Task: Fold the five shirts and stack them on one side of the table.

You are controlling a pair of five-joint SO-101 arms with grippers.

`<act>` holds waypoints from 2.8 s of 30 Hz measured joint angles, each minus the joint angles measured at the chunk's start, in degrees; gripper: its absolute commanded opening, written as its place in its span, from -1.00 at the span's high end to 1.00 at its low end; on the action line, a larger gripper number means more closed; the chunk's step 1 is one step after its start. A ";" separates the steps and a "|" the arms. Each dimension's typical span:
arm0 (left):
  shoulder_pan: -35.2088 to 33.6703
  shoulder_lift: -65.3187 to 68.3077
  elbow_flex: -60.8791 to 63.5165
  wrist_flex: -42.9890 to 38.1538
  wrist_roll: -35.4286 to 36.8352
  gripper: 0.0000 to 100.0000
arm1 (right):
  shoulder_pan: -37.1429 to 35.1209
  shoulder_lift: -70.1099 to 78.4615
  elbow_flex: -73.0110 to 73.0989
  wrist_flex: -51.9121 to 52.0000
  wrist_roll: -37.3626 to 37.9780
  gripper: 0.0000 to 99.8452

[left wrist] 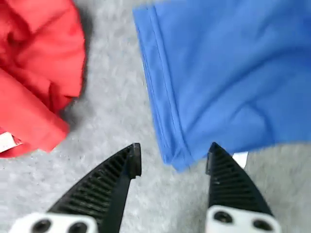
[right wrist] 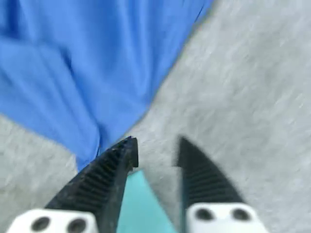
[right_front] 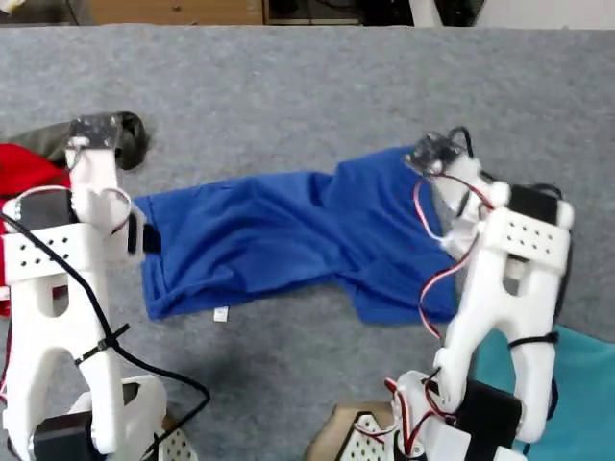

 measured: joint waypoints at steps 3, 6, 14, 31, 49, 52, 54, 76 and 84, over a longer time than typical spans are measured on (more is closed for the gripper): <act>2.90 0.00 1.58 -6.86 6.68 0.93 | -5.27 1.41 -2.20 -3.25 -3.25 1.00; 5.63 0.00 6.95 -17.49 11.78 0.97 | -10.37 6.51 -3.96 -8.44 -9.05 0.99; 6.24 6.42 15.56 -37.36 28.13 0.96 | -14.51 30.51 -18.81 -13.98 -26.90 0.99; 0.44 47.56 -12.48 -25.85 28.40 0.96 | -12.13 76.57 -74.46 4.48 -35.87 0.99; 4.13 33.32 -14.51 -18.46 24.79 0.96 | -9.67 91.43 -119.03 28.40 -33.32 0.99; 6.86 27.25 -14.51 -14.95 22.77 0.96 | -9.49 89.67 -119.03 28.48 -32.44 0.99; 7.56 23.56 -14.51 -12.57 21.89 0.96 | -9.49 86.33 -117.54 28.48 -32.44 0.99; 7.65 11.78 25.67 -26.02 13.54 0.96 | -6.68 56.79 -43.60 5.63 -33.93 0.99; 0.97 11.60 26.99 -26.37 6.86 0.96 | -3.16 62.86 -51.52 9.76 -31.47 0.99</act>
